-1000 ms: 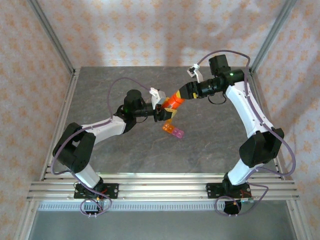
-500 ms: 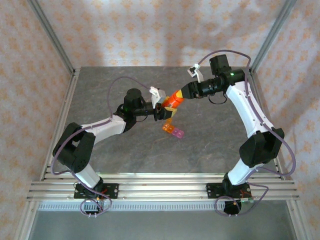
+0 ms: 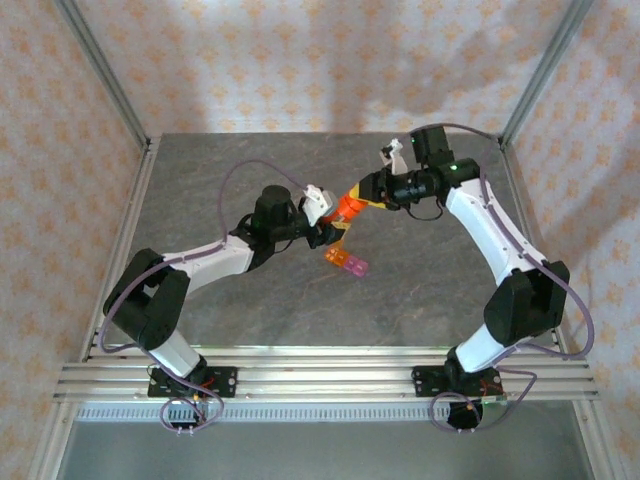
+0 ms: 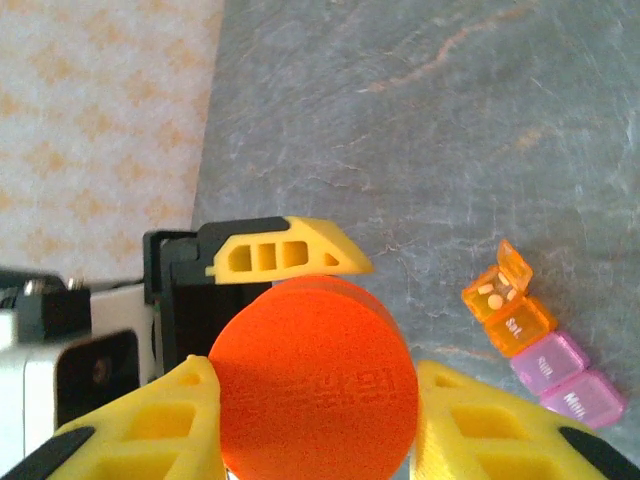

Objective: Sort the pills into containers

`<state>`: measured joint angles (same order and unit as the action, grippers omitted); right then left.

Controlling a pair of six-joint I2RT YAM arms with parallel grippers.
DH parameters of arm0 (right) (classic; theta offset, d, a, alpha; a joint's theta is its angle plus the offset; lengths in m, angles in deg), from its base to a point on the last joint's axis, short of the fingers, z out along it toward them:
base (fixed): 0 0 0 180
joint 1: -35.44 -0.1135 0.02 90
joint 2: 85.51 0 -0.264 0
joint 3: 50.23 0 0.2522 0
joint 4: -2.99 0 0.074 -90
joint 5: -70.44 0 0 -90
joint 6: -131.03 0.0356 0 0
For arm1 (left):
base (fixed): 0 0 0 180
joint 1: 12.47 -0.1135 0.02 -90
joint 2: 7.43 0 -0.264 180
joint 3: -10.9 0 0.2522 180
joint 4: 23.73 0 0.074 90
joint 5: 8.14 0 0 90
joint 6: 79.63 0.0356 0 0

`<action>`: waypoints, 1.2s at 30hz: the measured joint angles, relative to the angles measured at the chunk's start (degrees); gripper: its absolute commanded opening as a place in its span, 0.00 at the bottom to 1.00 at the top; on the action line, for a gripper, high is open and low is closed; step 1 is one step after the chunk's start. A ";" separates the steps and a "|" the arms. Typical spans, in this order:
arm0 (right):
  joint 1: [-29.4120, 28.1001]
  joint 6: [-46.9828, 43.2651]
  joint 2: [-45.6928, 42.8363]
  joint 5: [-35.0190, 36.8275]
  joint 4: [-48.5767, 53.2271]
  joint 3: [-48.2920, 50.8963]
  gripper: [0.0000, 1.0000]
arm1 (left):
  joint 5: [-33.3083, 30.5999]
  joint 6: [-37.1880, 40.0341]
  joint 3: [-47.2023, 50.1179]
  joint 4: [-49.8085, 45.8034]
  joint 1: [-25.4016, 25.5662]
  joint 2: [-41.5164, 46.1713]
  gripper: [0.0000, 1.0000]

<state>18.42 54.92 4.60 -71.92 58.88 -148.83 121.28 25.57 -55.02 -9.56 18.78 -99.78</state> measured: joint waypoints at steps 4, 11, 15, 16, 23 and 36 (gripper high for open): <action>-1.27 8.57 -1.11 2.60 -6.58 4.92 0.38 | -4.02 1.49 1.46 -0.24 0.55 0.13 0.00; -2.10 16.74 -1.62 4.11 -13.51 8.74 0.38 | -6.95 1.44 2.51 0.22 0.57 0.13 0.00; -2.23 18.58 -2.23 4.42 -14.64 8.74 0.40 | -7.34 1.36 2.51 1.97 0.57 0.13 0.00; -2.25 18.78 -2.40 4.44 -14.82 8.74 0.41 | -7.37 1.20 2.51 2.47 0.57 0.13 0.00; -2.47 18.32 -2.62 4.96 -14.19 6.78 0.53 | -6.56 -1.79 2.62 5.40 0.46 0.13 0.00; 0.92 13.18 -2.40 4.39 -9.31 -3.91 0.85 | 3.67 -10.82 2.60 15.23 -2.34 0.11 0.00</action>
<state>19.34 68.10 2.19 -67.52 49.57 -152.74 124.95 14.75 -52.42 5.67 16.44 -99.67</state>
